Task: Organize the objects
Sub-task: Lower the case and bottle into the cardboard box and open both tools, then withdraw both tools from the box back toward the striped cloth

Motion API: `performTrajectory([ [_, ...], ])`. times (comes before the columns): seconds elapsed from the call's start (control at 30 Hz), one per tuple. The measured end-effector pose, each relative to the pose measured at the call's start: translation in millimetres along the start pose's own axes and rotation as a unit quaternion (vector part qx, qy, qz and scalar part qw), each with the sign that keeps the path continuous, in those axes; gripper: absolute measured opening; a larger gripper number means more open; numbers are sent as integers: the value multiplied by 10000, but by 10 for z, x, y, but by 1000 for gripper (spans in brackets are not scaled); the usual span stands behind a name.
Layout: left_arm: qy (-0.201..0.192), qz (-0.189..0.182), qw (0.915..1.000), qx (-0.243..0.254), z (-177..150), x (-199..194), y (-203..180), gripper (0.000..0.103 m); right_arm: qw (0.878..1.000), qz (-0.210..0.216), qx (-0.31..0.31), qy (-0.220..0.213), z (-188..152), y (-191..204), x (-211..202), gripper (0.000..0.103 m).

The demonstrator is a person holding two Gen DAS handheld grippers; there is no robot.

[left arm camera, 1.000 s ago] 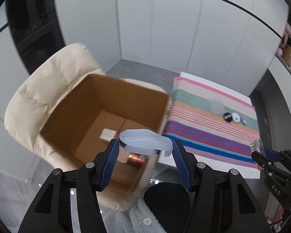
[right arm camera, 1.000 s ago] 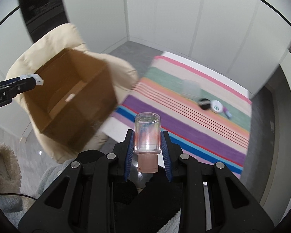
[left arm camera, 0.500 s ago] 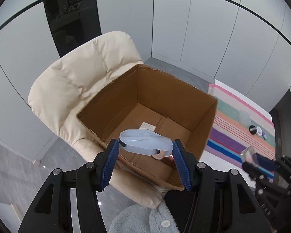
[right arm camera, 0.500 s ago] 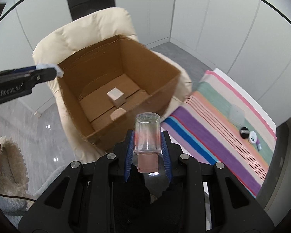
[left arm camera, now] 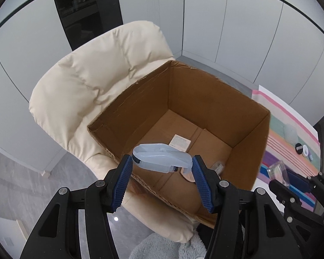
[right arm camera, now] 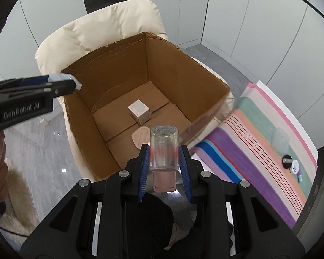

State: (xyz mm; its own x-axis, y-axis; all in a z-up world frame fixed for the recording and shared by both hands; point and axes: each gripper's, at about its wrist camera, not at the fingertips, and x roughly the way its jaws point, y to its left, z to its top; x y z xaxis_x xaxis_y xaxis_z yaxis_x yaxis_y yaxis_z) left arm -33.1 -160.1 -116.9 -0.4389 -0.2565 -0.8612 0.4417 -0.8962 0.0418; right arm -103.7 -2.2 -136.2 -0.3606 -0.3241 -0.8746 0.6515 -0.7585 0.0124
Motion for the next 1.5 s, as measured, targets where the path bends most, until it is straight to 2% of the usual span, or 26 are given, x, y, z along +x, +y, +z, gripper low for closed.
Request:
performTrajectory([
  [0.23,349,162,9992,-64,45,312,38,58,9999,115,18,-1,286,-4,268,29],
  [0.37,369,311,9988,-90,143,446,49,58,9998,181,41,18,449,-1,434,29],
  [0.5,349,343,9988,-64,245,524,47,58,9998,172,-6,56,563,41,562,29],
  [0.7,544,269,9981,-127,285,665,79,58,9996,221,58,133,608,45,744,30],
  [0.77,631,164,9978,-131,288,688,88,65,9995,265,85,149,605,33,772,59],
  [0.8,646,125,9977,-139,289,691,92,67,9993,320,109,143,597,19,771,90],
  [0.83,640,82,9978,-171,288,682,102,72,9991,387,152,64,592,3,756,103],
  [0.9,599,14,9980,-210,294,651,108,78,9986,460,239,-133,580,-28,700,103],
  [0.97,522,62,9984,-202,300,616,106,85,9984,488,267,-135,579,-45,701,103],
  [1.17,452,80,9989,-87,291,563,65,85,9983,408,407,-26,545,-96,767,103],
  [1.5,373,-3,9993,47,206,385,60,85,9988,250,411,-136,489,-110,590,103],
])
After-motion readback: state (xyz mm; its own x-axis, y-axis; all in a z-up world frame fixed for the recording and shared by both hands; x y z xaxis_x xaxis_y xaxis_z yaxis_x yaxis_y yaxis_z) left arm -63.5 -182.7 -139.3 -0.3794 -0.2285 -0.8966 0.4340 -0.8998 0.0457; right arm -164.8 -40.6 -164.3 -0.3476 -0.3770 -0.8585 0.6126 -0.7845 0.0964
